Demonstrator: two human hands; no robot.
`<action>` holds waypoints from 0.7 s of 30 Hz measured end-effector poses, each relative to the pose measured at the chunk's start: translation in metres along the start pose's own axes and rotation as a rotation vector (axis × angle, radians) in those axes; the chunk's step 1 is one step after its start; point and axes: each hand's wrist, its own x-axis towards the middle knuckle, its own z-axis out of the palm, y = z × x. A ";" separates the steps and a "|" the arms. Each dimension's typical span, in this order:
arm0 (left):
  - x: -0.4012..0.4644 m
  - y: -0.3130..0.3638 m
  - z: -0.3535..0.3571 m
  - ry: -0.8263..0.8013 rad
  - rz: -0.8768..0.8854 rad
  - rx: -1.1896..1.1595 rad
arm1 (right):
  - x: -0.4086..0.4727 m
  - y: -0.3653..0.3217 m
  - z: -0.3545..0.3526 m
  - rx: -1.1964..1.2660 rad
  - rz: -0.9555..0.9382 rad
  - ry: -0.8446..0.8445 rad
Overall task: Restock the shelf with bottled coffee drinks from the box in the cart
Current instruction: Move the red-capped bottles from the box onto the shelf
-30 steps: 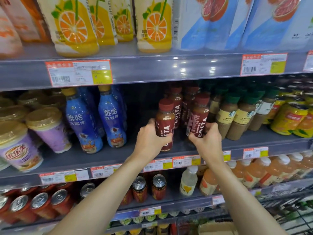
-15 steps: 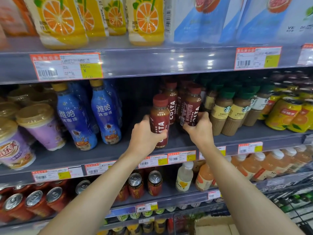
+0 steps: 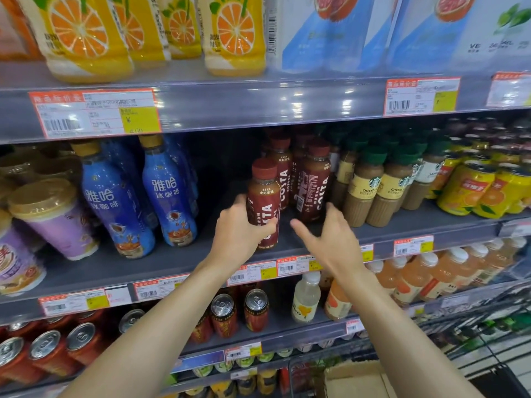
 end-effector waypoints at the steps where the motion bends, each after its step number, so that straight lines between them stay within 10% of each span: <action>1: 0.001 0.000 0.002 0.000 0.005 0.004 | -0.008 0.001 0.002 -0.103 -0.055 -0.020; 21: 0.042 0.003 0.038 0.007 0.098 0.010 | -0.037 0.002 0.030 -0.516 -0.211 0.001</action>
